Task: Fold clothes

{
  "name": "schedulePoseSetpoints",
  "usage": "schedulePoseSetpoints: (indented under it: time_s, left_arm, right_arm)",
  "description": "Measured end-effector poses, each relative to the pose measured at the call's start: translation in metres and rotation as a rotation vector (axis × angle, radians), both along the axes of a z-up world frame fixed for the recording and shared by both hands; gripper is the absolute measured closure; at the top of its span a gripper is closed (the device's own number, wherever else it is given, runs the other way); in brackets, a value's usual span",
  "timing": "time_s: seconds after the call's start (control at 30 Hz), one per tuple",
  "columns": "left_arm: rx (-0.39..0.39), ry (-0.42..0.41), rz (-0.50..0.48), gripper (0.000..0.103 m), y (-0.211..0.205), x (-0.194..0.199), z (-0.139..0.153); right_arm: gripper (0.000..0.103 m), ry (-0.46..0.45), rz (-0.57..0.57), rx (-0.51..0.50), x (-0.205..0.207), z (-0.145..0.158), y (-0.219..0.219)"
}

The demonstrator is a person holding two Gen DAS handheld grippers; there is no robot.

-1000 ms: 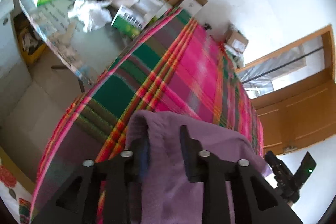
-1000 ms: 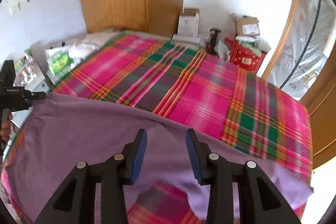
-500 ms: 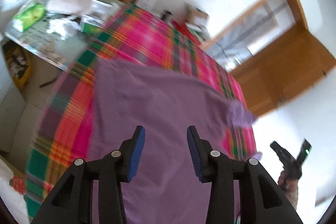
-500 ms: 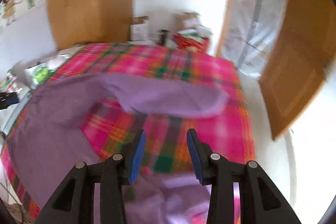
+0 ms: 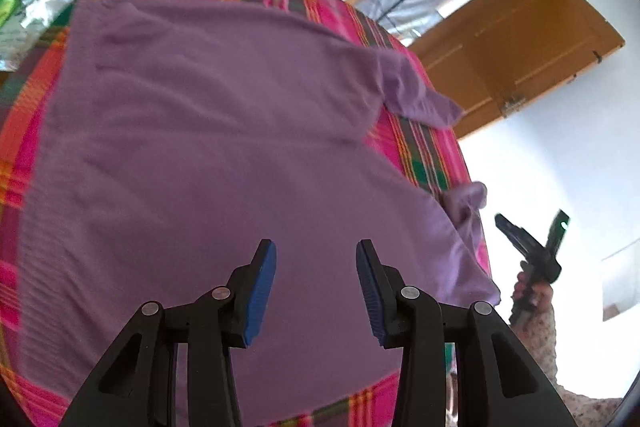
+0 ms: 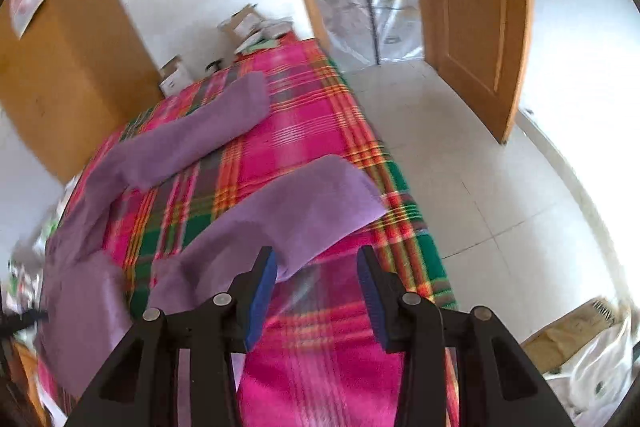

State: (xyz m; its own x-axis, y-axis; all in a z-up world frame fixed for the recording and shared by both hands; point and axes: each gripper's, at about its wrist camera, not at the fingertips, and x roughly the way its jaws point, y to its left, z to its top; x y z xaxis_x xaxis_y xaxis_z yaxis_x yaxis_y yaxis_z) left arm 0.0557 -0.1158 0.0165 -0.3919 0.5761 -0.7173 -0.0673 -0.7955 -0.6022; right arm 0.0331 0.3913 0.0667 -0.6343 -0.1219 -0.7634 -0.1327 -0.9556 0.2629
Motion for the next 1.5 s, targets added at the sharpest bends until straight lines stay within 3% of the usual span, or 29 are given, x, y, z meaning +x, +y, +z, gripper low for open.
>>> schedulePoseSetpoints:
  time_s: [0.1,0.57,0.6,0.67,0.77,1.0,1.1,1.3,1.4,1.5]
  left_arm:
    - [-0.024,-0.005,-0.025,0.060,0.017,0.004,-0.003]
    - [-0.032,-0.041,-0.185,0.060,0.102,-0.004,-0.021]
    - [-0.031,-0.041,-0.193,0.060,0.106,-0.003,-0.022]
    - [-0.029,-0.040,-0.208,0.060,0.111,-0.002,-0.022]
    - [-0.042,-0.040,-0.218,0.060,0.120,-0.001,-0.023]
    - [-0.066,-0.021,-0.241,0.060,0.138,0.003,-0.019]
    - [-0.115,0.030,-0.273,0.060,0.153,0.008,-0.013]
    - [-0.152,0.097,-0.402,0.060,0.197,0.023,-0.005]
    - [-0.209,0.135,-0.468,0.060,0.218,0.034,-0.005]
    - [-0.222,0.135,-0.512,0.060,0.231,0.040,-0.008]
  right_arm:
    - [0.061,-0.011,-0.018,-0.061,-0.008,-0.012,0.009]
    - [0.056,0.018,0.009,-0.136,-0.024,-0.030,0.018]
    - [0.058,0.020,0.014,-0.141,-0.025,-0.030,0.018]
    - [0.079,0.033,0.025,-0.146,-0.024,-0.031,0.018]
    - [0.097,0.049,0.035,-0.151,-0.024,-0.031,0.019]
    - [0.101,0.141,0.008,-0.145,-0.002,-0.011,0.031]
    - [0.101,0.181,-0.006,-0.143,0.012,0.004,0.042]
    - [0.101,0.224,-0.035,-0.098,0.036,0.021,0.056]
    - [0.101,0.228,-0.066,-0.092,0.042,0.022,0.067]
    - [0.101,0.235,-0.105,-0.096,0.050,0.022,0.079]
